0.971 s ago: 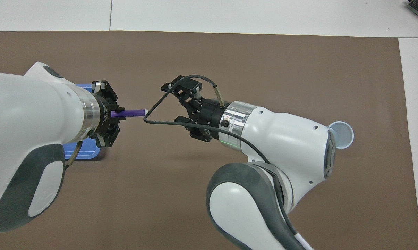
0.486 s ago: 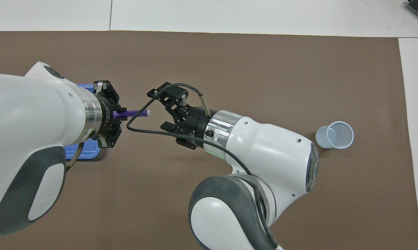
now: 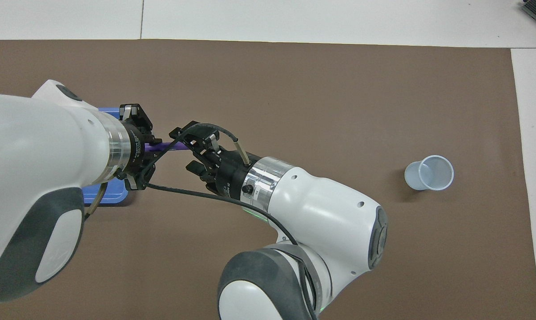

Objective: Transfer and insert pens with both arms
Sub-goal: 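Grasp the purple pen tip with the right gripper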

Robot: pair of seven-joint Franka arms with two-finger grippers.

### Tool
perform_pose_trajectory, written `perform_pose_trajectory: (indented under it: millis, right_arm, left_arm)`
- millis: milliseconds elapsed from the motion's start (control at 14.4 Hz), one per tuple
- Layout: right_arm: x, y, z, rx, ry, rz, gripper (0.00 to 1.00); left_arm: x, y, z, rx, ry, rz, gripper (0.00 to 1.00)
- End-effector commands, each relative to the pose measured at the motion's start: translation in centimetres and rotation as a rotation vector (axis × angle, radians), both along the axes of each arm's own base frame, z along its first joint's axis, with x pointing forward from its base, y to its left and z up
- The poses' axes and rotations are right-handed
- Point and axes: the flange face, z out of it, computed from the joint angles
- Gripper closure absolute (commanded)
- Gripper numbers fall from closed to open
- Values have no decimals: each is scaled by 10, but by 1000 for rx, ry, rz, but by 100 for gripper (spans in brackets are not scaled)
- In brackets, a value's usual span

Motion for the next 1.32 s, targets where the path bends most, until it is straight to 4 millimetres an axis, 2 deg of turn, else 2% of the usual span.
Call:
perform_pose_trajectory:
  millis: [0, 347, 555, 694, 902, 1110, 1249]
  right_arm:
    - [9, -2, -8, -6, -15, -12, 28]
    - [10, 1, -6, -8, -29, -4, 28]
    - [8, 3, -5, -5, -27, -3, 40]
    - [8, 3, -5, -5, -27, -3, 44]
    - [7, 4, -5, -3, -24, -3, 55]
    - [7, 4, -4, -3, -28, -4, 72]
    - [8, 3, -4, -4, -28, -3, 88]
  left_arm:
    - [-5, -1, 7, 20, 0, 13, 100]
    - [-6, 0, 9, 26, -3, 13, 100]
    - [-7, 0, 10, 26, -4, 13, 100]
    - [-7, 0, 10, 26, -4, 13, 100]
    - [-8, 1, 10, 29, 0, 13, 100]
    - [-9, 1, 13, 28, -6, 13, 100]
    - [-9, 1, 13, 27, -6, 15, 100]
